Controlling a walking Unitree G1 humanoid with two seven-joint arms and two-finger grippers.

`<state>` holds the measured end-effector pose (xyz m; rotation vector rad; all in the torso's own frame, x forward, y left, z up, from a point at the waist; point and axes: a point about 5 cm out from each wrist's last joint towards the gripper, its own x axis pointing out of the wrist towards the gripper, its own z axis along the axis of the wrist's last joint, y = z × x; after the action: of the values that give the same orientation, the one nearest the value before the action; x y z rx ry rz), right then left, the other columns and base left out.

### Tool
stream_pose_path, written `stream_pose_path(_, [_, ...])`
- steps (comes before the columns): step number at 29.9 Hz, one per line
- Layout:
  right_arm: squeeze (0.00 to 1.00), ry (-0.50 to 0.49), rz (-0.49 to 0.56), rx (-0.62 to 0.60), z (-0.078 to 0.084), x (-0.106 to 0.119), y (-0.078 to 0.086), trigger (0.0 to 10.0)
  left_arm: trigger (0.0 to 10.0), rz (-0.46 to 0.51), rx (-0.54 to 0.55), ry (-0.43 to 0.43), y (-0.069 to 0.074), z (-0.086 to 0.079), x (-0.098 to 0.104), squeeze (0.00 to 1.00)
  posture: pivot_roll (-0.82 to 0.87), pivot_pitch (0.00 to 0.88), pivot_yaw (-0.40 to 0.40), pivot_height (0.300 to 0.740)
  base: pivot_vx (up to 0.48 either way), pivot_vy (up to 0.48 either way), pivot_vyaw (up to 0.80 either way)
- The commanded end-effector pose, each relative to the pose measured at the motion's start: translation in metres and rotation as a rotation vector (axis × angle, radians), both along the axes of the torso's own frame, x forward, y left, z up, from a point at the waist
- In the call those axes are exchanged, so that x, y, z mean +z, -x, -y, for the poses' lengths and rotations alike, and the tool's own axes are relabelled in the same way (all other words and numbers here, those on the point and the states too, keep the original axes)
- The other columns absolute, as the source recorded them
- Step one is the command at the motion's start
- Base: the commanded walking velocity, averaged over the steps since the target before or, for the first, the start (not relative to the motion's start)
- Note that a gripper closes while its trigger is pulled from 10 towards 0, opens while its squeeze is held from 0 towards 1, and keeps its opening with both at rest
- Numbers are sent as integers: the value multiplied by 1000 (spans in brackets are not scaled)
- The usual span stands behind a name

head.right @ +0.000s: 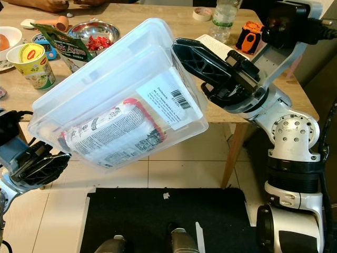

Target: Restocking fridge

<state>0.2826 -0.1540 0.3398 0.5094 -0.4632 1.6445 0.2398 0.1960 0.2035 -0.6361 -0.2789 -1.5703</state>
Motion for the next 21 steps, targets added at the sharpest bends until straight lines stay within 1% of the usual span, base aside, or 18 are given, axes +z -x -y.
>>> stream_pose_path(1, [0,-1,38,14,-2,5,5,10000,10000,22,-29,5,2,7,1,0,1,188,-53,740,0,0,0])
stream_pose_path(9, [0,8,31,13,-7,2,5,10000,10000,22,-25,9,0,11,-1,0,-2,186,-53,740,0,0,0])
stream_pose_path(14, [0,30,13,16,-15,-5,5,10000,10000,31,-5,22,-3,13,0,0,-5,189,-56,740,0,0,0])
stream_pose_path(21, [0,37,7,19,-20,-7,6,10000,10000,32,-5,35,-4,14,1,0,-6,188,-57,740,0,0,0])
